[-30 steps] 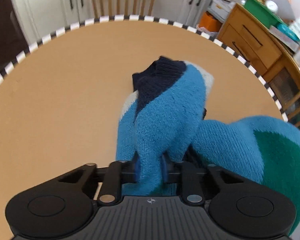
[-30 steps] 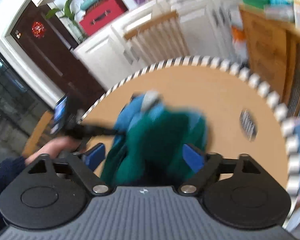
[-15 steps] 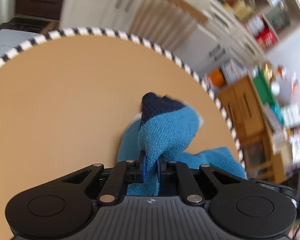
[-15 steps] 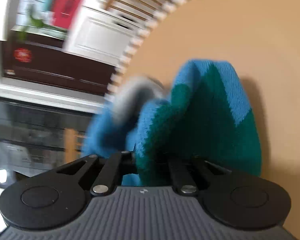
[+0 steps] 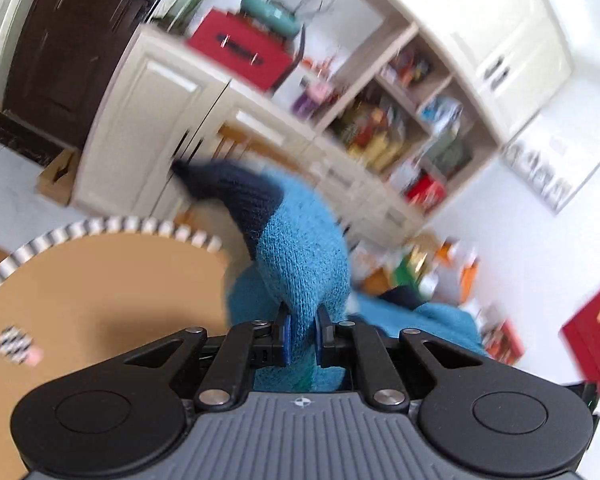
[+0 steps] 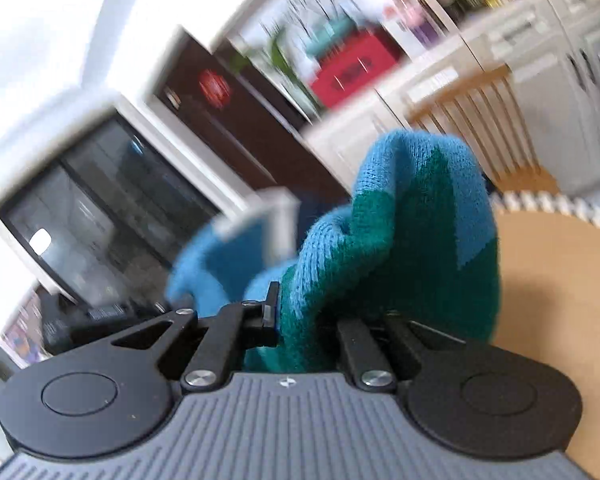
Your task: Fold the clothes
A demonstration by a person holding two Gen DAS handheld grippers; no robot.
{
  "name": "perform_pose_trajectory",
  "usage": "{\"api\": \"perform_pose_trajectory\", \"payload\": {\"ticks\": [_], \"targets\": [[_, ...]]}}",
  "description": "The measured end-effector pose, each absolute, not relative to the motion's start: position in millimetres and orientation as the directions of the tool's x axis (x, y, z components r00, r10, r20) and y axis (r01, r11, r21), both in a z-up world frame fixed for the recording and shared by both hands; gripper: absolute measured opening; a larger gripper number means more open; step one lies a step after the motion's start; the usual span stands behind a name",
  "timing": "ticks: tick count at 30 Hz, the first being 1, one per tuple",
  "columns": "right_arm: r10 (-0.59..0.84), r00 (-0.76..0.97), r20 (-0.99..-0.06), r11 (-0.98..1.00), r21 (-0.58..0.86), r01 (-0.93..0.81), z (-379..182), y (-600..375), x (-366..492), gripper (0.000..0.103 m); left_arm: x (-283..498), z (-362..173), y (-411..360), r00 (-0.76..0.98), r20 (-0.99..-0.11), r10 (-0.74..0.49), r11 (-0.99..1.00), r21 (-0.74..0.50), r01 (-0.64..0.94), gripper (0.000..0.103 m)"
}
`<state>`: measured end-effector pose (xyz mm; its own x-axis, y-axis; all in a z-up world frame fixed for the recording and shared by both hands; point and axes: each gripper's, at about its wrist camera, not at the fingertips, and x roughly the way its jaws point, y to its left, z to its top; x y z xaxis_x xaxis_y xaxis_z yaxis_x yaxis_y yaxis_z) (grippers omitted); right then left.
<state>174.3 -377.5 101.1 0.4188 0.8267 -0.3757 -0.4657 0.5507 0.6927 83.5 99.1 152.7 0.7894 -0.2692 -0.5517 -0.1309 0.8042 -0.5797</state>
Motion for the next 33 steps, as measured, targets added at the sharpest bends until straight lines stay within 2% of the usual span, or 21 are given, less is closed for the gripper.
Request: {"api": "perform_pose_trajectory", "payload": {"ticks": [2,5,7,8,9,11,12,13,15,17,19,20,21,24,26,28,33], "targets": [[0.770,0.377,-0.515,0.638,0.646,-0.420,63.5,-376.2,155.0,0.008,70.3,110.1,94.6,0.713,-0.647,-0.269,0.802,-0.561,-0.207,0.012],[0.645,0.249,-0.723,0.763,0.585,-0.275,-25.6,-373.0,138.7,0.013,57.0,13.2,93.8,0.552,-0.797,-0.245,0.797,-0.490,-0.354,0.012],[0.529,0.132,-0.838,0.844,0.504,-0.186,-86.4,-372.3,129.4,0.014,46.7,-51.4,94.5,0.407,-0.895,-0.180,0.798,-0.375,-0.472,0.012],[0.495,0.091,-0.864,0.864,0.478,-0.159,-102.8,-374.8,125.4,0.015,37.2,-71.5,97.2,0.351,-0.923,-0.156,0.798,-0.327,-0.506,0.010],[0.488,0.065,-0.871,0.869,0.477,-0.133,-110.1,-380.1,122.6,0.017,29.9,-80.9,98.2,0.322,-0.938,-0.127,0.808,-0.287,-0.515,0.011],[0.508,0.051,-0.860,0.860,0.503,-0.089,-104.2,-396.7,121.9,0.035,24.8,-75.4,95.7,0.331,-0.941,-0.066,0.849,-0.227,-0.476,0.012],[0.507,0.099,-0.856,0.861,0.499,-0.095,-89.7,-405.5,124.2,0.049,26.9,-66.8,94.1,0.355,-0.934,-0.039,0.867,-0.208,-0.453,0.017],[0.506,0.147,-0.850,0.863,0.496,-0.101,-75.3,-414.3,126.4,0.056,31.4,-55.9,92.2,0.385,-0.923,-0.015,0.882,-0.194,-0.429,0.022],[0.489,0.262,-0.832,0.872,0.465,-0.151,-47.4,-425.7,139.5,0.058,47.8,-33.3,89.4,0.462,-0.885,0.056,0.909,-0.147,-0.391,0.038],[0.465,0.389,-0.795,0.885,0.405,-0.230,-20.8,-431.2,160.7,0.061,67.5,-19.9,80.5,0.528,-0.844,0.097,0.932,-0.109,-0.346,0.045],[0.440,0.497,-0.748,0.894,0.313,-0.321,-16.4,-419.0,202.1,0.070,98.4,-18.1,70.4,0.574,-0.813,0.100,0.960,-0.074,-0.272,0.047],[0.424,0.539,-0.727,0.897,0.256,-0.360,-21.3,-411.1,224.8,0.071,116.0,-22.9,65.8,0.582,-0.805,0.119,0.968,-0.036,-0.247,0.046],[0.410,0.578,-0.706,0.897,0.199,-0.394,-27.0,-402.8,247.7,0.071,133.6,-29.3,61.2,0.594,-0.790,0.152,0.975,0.020,-0.222,0.046],[0.355,0.568,-0.742,0.909,0.132,-0.396,-71.0,-371.8,312.2,0.065,168.0,-55.5,62.7,0.622,-0.755,0.208,0.977,0.133,-0.166,0.043],[0.329,0.537,-0.777,0.919,0.133,-0.372,-100.1,-356.6,344.1,0.060,186.2,-71.2,69.6,0.615,-0.766,0.187,0.982,0.127,-0.140,0.042],[0.313,0.511,-0.801,0.923,0.128,-0.364,-125.9,-343.8,366.2,0.061,202.4,-85.7,77.7,0.606,-0.782,0.147,0.989,0.097,-0.115,0.042],[0.257,0.472,-0.843,0.926,0.075,-0.371,-169.9,-321.8,397.4,0.073,220.1,-115.5,94.2,0.582,-0.810,0.076,0.997,0.052,-0.059,0.047]]}}
